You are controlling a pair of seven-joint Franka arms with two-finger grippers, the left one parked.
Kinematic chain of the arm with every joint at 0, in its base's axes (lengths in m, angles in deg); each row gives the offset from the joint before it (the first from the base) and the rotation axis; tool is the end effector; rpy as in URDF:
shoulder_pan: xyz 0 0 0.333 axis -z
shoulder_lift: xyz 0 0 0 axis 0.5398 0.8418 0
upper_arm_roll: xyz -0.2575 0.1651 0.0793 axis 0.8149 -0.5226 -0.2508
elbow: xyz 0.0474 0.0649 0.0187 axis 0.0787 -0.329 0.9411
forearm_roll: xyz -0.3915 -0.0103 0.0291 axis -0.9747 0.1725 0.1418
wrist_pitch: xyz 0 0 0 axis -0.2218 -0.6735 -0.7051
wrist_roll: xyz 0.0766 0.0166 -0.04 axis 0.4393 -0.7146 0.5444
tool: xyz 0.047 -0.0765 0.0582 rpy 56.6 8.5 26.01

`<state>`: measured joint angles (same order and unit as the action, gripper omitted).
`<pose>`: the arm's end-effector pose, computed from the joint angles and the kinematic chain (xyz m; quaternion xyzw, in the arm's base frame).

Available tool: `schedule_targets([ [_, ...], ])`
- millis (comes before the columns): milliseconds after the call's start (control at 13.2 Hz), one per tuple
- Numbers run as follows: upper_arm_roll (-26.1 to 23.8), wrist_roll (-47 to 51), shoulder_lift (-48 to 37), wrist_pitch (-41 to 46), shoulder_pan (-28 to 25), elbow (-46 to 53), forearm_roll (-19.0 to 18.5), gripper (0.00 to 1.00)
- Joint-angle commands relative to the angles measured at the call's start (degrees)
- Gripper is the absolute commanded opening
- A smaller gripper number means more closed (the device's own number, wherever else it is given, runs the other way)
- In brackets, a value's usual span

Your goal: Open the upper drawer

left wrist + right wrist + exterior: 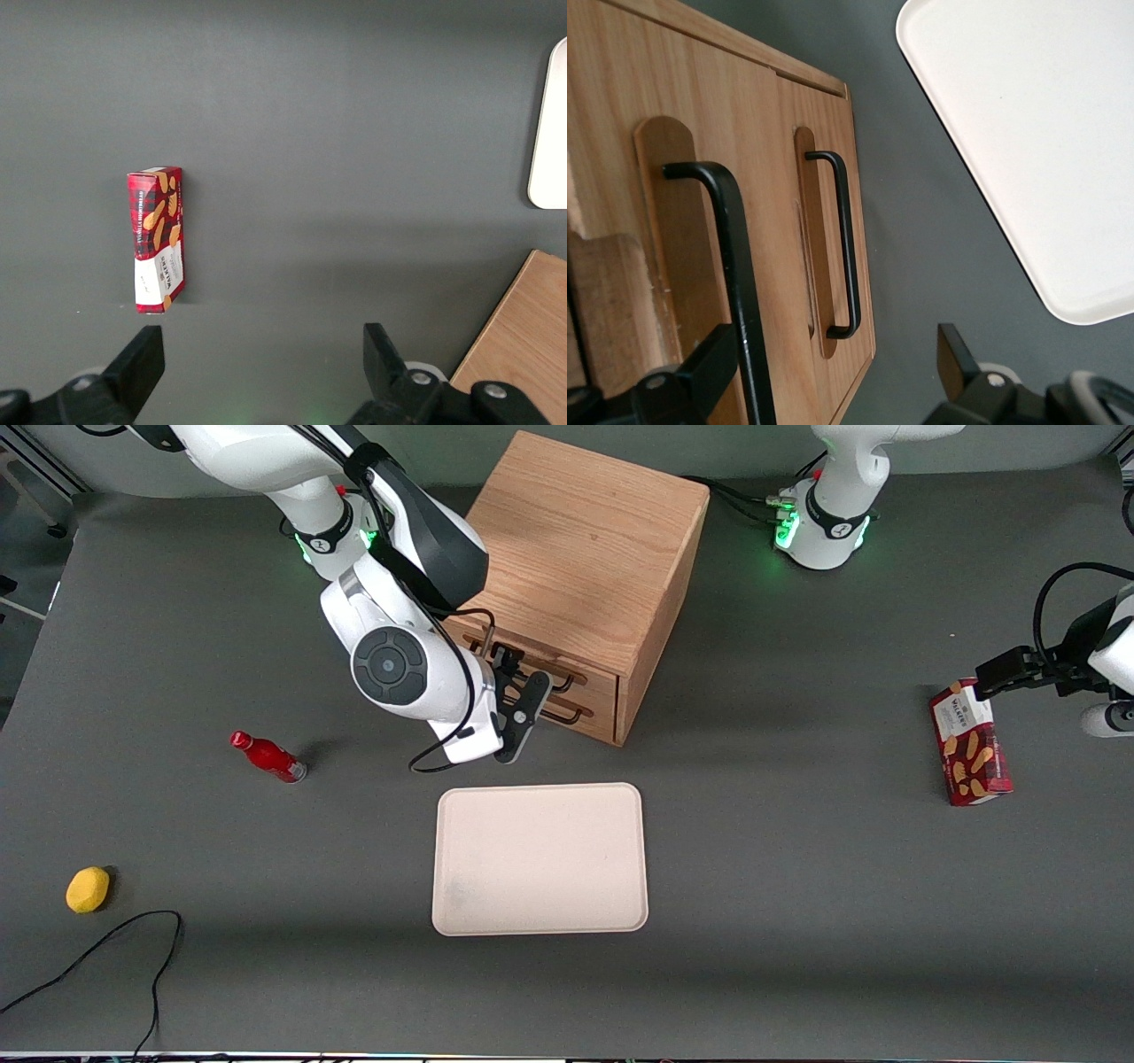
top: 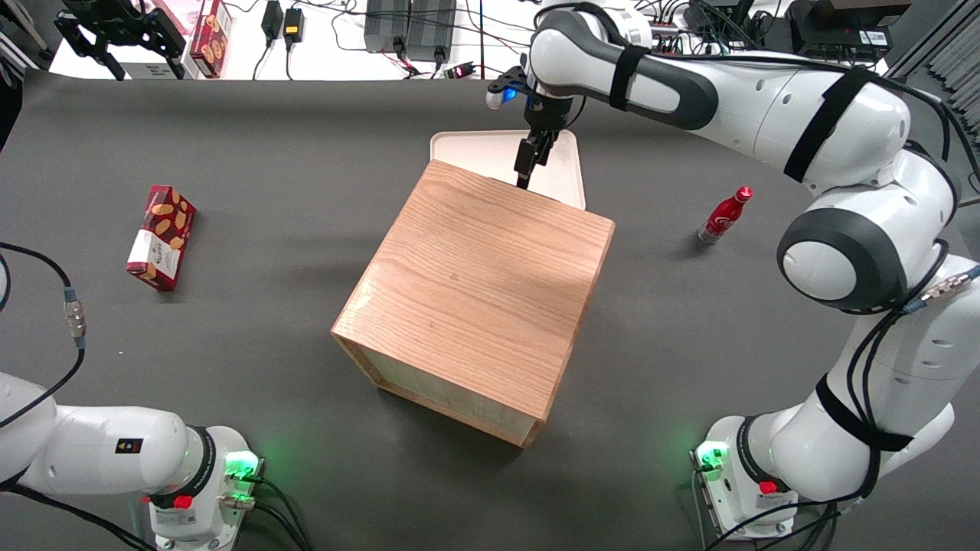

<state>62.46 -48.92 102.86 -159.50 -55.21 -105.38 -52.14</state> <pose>0.5452 0.3923 0.4121 -0.8552 -0.4882 0.1088 0.1362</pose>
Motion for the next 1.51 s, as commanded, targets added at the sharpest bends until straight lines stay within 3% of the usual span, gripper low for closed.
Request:
schedule_targets([
  [0, 0.01, 0.88, -3.65, -3.42, 0.04, -5.92, 0.30, 1.00],
  [1436, 0.62, -0.27, -2.25, -9.41, -1.02, -8.13, -0.14, 1.00],
])
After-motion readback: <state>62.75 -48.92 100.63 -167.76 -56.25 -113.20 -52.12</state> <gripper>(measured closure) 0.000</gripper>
